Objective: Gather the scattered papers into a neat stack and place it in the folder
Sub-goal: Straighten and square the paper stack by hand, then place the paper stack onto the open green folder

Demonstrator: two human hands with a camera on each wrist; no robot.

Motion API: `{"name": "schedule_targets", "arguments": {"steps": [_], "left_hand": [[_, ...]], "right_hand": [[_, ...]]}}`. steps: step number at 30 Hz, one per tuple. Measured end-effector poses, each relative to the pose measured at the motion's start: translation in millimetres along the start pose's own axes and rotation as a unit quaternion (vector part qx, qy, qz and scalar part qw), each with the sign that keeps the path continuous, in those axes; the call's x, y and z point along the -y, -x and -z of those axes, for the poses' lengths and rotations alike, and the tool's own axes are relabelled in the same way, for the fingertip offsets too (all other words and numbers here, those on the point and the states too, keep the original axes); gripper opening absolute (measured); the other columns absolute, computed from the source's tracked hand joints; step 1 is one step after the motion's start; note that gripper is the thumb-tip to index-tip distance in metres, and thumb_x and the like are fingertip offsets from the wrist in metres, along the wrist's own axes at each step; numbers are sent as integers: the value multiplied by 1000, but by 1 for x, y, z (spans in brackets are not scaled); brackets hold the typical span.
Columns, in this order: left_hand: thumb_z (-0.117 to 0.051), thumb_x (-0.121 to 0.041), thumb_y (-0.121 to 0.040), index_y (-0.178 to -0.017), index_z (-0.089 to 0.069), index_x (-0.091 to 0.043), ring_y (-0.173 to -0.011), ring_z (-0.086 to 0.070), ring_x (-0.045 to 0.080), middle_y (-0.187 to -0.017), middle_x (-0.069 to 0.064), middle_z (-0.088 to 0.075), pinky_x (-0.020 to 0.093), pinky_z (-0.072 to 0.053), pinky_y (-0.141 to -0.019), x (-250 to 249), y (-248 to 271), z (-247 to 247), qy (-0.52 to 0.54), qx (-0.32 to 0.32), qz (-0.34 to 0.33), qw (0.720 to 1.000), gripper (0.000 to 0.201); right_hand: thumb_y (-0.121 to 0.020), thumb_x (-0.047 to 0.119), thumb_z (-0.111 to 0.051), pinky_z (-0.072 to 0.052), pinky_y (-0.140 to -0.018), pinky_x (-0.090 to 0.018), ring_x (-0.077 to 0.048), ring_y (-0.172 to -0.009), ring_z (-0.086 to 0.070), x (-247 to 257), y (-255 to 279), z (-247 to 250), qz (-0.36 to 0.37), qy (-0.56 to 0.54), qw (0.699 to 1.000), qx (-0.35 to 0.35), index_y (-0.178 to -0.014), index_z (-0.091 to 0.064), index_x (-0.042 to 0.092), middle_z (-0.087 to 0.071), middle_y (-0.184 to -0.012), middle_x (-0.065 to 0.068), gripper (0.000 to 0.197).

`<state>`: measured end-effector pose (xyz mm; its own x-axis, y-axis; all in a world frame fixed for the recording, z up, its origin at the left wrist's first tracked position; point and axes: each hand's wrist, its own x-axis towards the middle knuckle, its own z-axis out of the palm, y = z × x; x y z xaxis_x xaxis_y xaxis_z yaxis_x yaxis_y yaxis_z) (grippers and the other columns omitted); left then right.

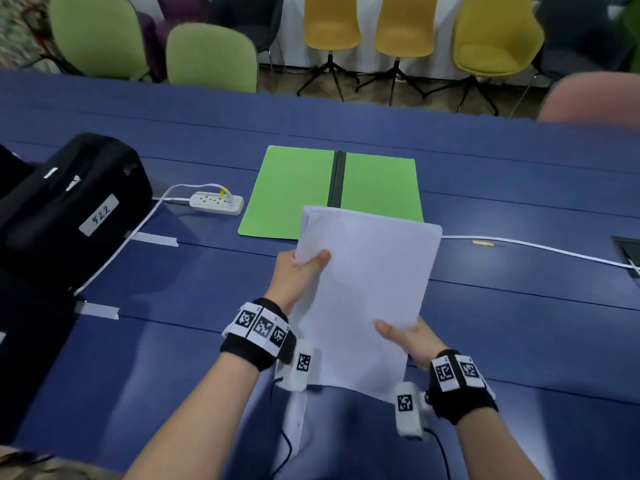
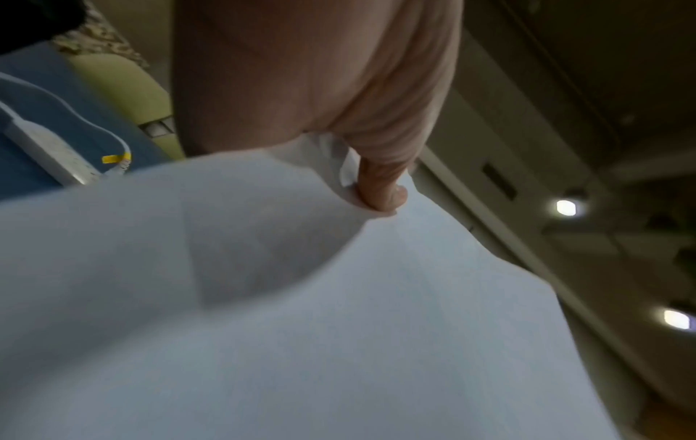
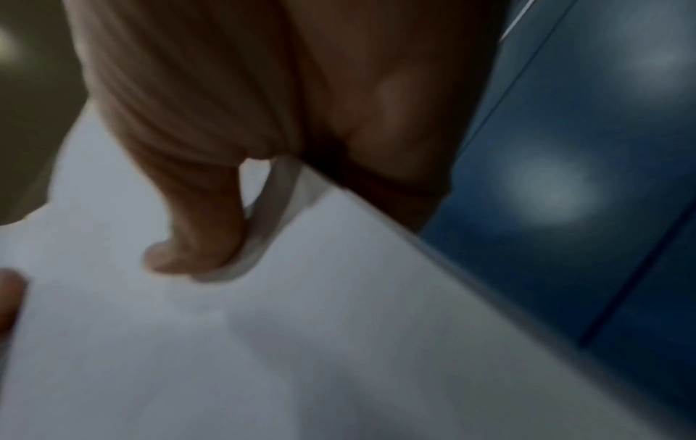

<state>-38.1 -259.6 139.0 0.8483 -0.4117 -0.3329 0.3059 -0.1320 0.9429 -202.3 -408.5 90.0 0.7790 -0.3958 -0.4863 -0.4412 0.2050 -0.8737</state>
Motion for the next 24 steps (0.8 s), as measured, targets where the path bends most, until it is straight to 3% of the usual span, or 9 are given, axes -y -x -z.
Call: {"name": "schedule_targets", "arguments": {"steps": [4,6,8,10,12,14,16,21,24], "left_hand": [[-68,-32,-86,-78,-64,-16,-68,-61,16,-79,3,-66,22,-46,-57,27,-49,-12,-123,-10,25,992,18],[-63,-38,-87,-79,-63,-15,-79,-60,21,-85,7,-65,27,-47,-70,51,-73,-13,-235,-8,31,971,24],[-61,-34,-88,-102,-66,-9,-103,-62,25,-108,9,-68,32,-48,-93,71,-91,-11,-311,-10,62,948,29],[-60,-28,-88,-115,-61,-9,-114,-58,27,-121,9,-63,34,-45,-99,85,-106,-8,-398,-7,70,915,33],[-57,-24,-87,-122,-55,-13,-122,-49,31,-133,12,-52,40,-42,-101,88,-120,-8,-581,28,16,813,37],[-61,-18,-81,-125,-53,-16,-135,-31,33,-149,14,-29,45,-31,-107,84,-134,-15,-721,60,-80,686,44],[-65,-12,-76,-122,-57,-17,-144,-16,32,-158,15,-8,46,-21,-114,78,-148,-28,-767,82,-159,616,47],[-64,-25,-77,-146,-32,-16,-149,3,30,-159,13,16,51,-11,-119,87,-175,-53,-805,126,-126,565,77],[-58,-28,-82,-152,-14,-10,-149,4,26,-160,6,14,51,-8,-119,98,-178,-58,-802,142,-96,572,84]], "right_hand": [[-84,14,-68,-52,-81,-34,-18,-83,-64,-17,-26,11,-32,-15,993,-115,-90,-60,12,-68,-93,-2,10],[-85,12,-67,-50,-87,-38,-27,-91,-64,-23,-40,22,-50,-12,986,-160,-98,-63,1,-68,-101,-14,18],[-85,8,-65,-49,-85,-38,-28,-91,-62,-32,-56,38,-66,-17,975,-212,-102,-64,0,-67,-105,-20,19],[-82,15,-68,-48,-87,-37,-27,-95,-62,-39,-71,53,-91,-25,958,-272,-110,-60,-3,-64,-115,-20,34],[-78,23,-70,-47,-92,-36,-27,-104,-60,-44,-85,66,-113,-34,944,-309,-123,-51,-7,-60,-122,-18,57],[-82,17,-68,-45,-89,-32,-23,-101,-59,-46,-94,73,-118,-45,934,-335,-124,-50,-11,-60,-119,-17,53],[-83,16,-67,-44,-87,-31,-23,-101,-58,-51,-97,74,-135,-41,931,-335,-122,-51,-11,-60,-118,-15,50],[-84,11,-65,-45,-72,-25,-21,-93,-57,-59,-102,69,-165,-62,927,-331,-117,-53,-13,-63,-113,-21,43],[-86,7,-62,-48,-53,-15,-19,-87,-56,-48,-98,64,-139,-69,932,-329,-103,-60,-6,-61,-96,-12,21]]}}
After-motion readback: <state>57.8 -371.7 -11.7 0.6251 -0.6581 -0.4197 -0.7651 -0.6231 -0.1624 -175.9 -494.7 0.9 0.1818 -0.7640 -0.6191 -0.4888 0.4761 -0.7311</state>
